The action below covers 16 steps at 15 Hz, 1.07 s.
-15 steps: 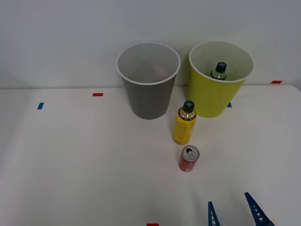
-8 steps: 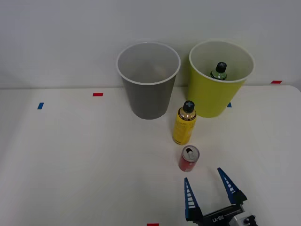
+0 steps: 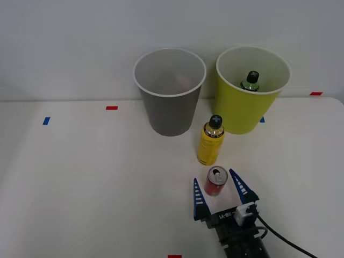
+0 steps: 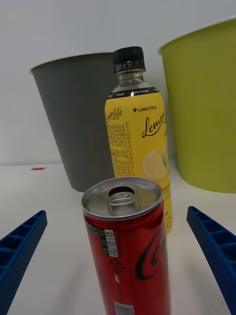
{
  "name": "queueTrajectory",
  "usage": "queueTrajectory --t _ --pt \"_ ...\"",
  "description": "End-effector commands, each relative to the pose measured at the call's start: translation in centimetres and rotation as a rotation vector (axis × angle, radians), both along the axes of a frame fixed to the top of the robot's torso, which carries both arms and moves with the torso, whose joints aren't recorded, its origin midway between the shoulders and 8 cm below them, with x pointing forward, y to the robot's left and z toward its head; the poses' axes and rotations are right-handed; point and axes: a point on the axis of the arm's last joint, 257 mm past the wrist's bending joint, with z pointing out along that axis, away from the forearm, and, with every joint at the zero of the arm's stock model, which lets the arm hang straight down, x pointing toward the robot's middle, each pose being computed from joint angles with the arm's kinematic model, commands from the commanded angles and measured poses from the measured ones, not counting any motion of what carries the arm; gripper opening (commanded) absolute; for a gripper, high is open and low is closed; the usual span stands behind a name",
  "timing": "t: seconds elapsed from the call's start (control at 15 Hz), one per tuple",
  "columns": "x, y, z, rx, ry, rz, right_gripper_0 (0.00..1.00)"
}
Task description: Put cans in the gray bin, plastic bottles in the light green bin
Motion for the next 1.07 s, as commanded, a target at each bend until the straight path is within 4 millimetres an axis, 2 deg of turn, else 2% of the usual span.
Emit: queueTrajectory --t 0.07,0.33,0.93,1.0,1.07 --pt "1.0 0.0 0.2 -0.026 -0.002 -0.011 0.97" --pt "2.1 -0.1 0.1 -0.042 0.015 -0.028 0.95" --pt "2.0 -0.1 -0.2 -0.049 0.020 -0.038 0.93" --pt "2.0 -0.1 -0.2 -0.056 0.018 -0.038 0.88" --pt "2.0 0.0 -0.2 -0.067 0.014 -0.037 0.67"
